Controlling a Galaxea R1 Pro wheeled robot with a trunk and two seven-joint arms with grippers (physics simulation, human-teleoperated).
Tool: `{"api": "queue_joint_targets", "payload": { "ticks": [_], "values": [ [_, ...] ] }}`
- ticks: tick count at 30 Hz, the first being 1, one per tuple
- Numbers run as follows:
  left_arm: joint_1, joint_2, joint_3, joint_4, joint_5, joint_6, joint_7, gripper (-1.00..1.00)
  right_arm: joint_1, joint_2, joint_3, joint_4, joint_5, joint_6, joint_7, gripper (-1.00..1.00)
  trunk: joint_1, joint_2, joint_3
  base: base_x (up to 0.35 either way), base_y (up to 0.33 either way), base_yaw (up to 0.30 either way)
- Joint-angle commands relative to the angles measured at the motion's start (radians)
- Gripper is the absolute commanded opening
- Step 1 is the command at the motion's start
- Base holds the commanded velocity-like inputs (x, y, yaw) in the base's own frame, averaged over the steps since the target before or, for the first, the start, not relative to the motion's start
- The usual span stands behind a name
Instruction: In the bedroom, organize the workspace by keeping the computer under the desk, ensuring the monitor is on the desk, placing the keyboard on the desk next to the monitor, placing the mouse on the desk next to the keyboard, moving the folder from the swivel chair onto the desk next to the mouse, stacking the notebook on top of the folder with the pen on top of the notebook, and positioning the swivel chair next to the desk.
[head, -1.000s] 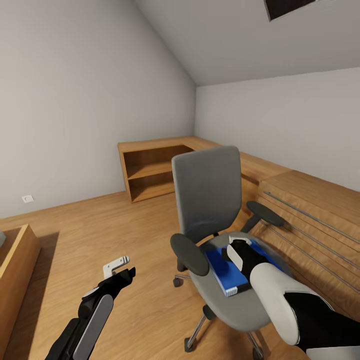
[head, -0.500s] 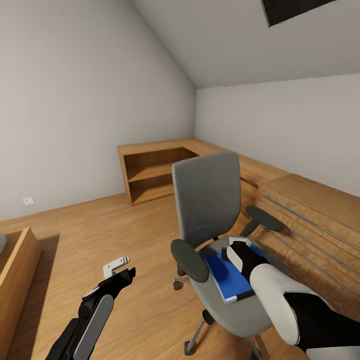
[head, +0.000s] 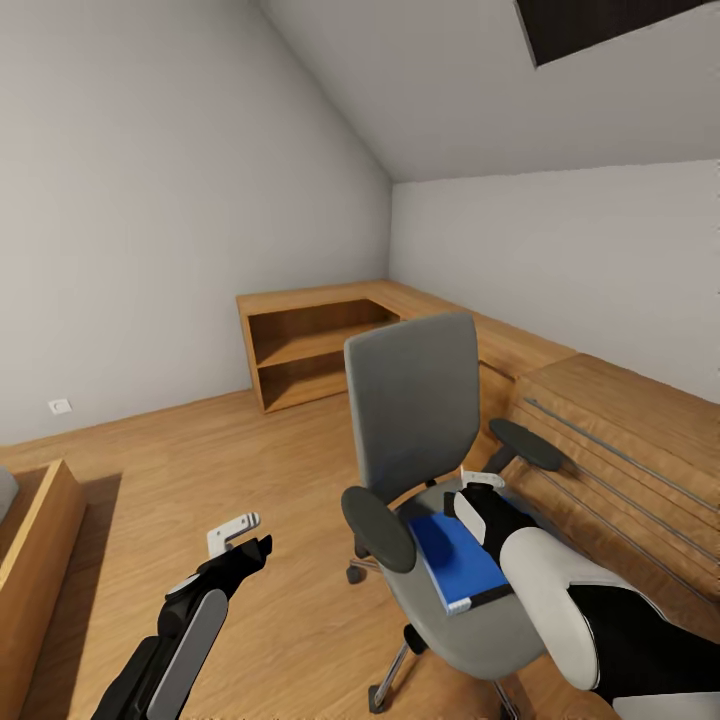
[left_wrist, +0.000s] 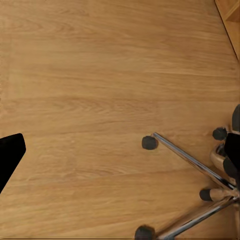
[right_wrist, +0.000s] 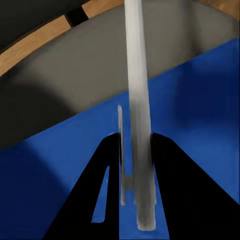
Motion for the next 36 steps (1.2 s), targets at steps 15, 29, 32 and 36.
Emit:
{"api": "queue_joint_targets", "payload": {
  "ticks": [15,29,32,36],
  "values": [
    [-0.001,0.001,-0.002,0.001,0.014,0.0,0.008,1.0,0.0,0.0,-0.006,-0.002,-0.01,-0.007,-0.005,-1.0,-0.058,0.105,0.046,-0.313,0.0,0.0],
    [0.056,0.002,-0.001,-0.122,0.015,-0.02,0.007,1.0,0.066,-0.013,-0.006,-0.304,-0.008,0.038,-0.007,-1.0,-0.112,0.203,0.09,-0.329,0.0,0.0],
    [0.065,0.002,-0.001,-0.147,0.015,-0.019,0.007,1.0,0.123,-0.014,-0.006,-0.432,-0.009,0.095,-0.007,-1.0,-0.123,0.224,0.099,-0.232,0.0,0.0],
    [0.097,0.002,-0.001,-0.207,0.015,-0.018,0.008,1.0,0.251,-0.014,-0.007,-0.716,-0.014,0.216,-0.005,-1.0,-0.139,0.252,0.112,-0.156,0.0,0.0]
  ]
}}
